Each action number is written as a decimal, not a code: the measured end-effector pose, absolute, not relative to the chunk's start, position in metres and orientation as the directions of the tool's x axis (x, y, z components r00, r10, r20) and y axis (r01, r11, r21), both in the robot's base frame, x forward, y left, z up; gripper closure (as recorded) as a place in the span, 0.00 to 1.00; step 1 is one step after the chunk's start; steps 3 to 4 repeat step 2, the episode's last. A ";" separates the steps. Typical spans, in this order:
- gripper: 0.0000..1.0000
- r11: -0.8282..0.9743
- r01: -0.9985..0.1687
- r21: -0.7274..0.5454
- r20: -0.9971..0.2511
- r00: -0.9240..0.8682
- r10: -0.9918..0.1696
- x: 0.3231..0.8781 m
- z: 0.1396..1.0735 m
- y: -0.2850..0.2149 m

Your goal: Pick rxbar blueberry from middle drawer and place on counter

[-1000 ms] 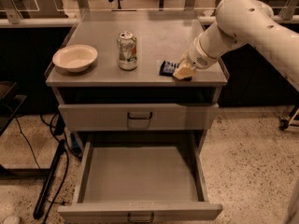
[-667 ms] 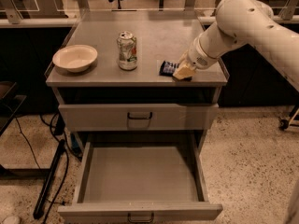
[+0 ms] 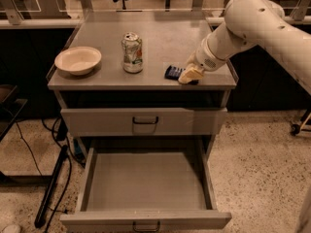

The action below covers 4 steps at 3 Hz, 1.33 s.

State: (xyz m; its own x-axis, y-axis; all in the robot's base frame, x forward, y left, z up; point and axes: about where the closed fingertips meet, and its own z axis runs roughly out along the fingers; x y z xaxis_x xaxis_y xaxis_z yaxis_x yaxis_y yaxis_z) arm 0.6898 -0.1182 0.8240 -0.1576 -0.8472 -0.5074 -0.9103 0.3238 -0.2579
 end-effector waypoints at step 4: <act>0.00 0.324 -0.910 -0.258 -0.507 -0.158 -0.847 0.690 0.824 -0.118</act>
Offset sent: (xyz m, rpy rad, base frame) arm 0.0000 0.0000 0.0000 0.0000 0.0000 0.0000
